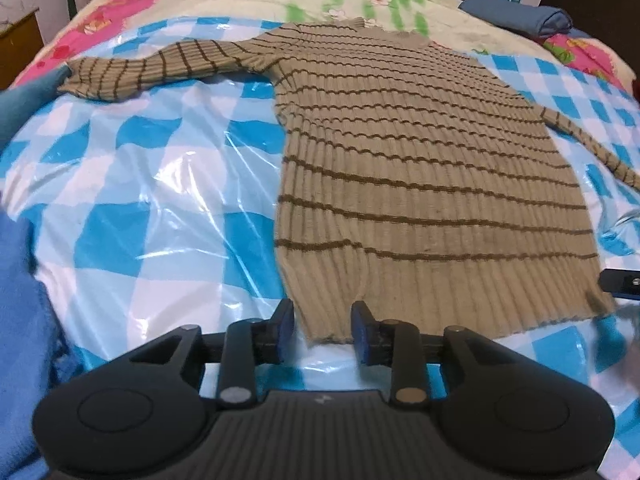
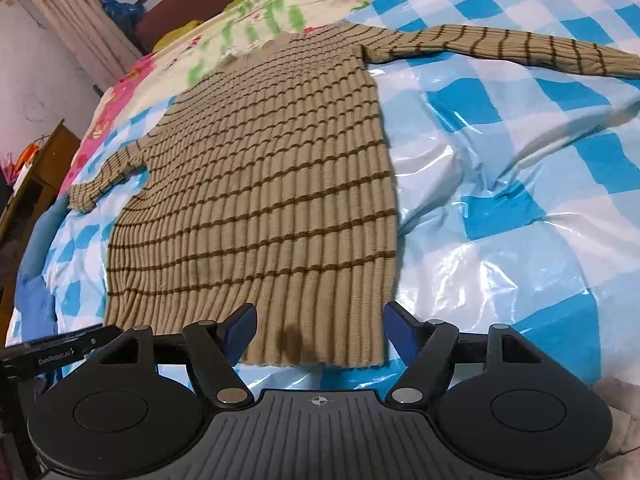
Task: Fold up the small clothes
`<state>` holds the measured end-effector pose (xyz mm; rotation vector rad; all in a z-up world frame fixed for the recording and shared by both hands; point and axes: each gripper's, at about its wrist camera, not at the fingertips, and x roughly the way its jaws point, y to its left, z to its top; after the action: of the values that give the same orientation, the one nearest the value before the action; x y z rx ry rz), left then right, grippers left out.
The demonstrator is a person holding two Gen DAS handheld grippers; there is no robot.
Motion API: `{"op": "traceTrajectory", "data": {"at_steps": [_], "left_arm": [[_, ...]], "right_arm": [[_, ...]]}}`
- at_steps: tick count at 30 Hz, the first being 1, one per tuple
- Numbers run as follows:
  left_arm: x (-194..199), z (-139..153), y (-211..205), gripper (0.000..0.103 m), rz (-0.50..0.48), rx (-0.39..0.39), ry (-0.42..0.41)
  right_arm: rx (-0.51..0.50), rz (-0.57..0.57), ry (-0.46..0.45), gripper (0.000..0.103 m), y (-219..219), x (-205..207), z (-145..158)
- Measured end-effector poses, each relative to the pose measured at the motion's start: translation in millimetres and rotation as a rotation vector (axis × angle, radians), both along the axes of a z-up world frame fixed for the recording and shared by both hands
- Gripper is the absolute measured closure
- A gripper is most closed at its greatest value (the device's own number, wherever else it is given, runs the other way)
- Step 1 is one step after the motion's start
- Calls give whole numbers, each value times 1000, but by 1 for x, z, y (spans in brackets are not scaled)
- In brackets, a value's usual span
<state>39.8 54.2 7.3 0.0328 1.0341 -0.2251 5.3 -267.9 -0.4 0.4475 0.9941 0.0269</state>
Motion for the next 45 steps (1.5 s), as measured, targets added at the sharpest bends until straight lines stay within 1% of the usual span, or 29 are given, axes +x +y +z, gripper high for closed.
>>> {"op": "traceTrajectory", "data": {"at_steps": [2,5,6,9,11,17,23,28,30,32,35,39,45], "left_arm": [[2,-1,2,63,15,15,0],[6,-4,4,63,41,13,-3],[7,-5,5,62,49,27,-7],[7,-18,4,59,42,110,10],[4,-20,3,59,33,133,1],[4,-17,-2,59,42,166,4],[0,-10,-2,59,57,150,7],[-9,1,-10,59,60,165,-19],[-14,7,-16,59,57,160,-35],[-17,11,-23,59,46,145,-41],[-23,16,-36,59,22,141,-53],[-26,19,-47,59,-2,145,-63],[-26,17,-56,59,-20,143,-57]], "right_arm": [[-7,1,-5,32,2,0,0],[-12,-10,2,32,1,4,-2],[-20,-16,5,32,0,5,-3],[-77,-18,42,34,-2,7,-12],[-106,2,58,35,-1,6,-18],[-145,13,55,36,3,4,-14],[-181,17,25,35,13,-4,4],[-246,72,-47,33,43,-11,28],[-204,109,-64,33,55,-8,34],[-200,158,-79,33,76,-4,37],[-171,194,-83,33,96,0,34],[-149,198,-74,33,108,3,29],[-125,181,-58,32,110,2,24]]}}
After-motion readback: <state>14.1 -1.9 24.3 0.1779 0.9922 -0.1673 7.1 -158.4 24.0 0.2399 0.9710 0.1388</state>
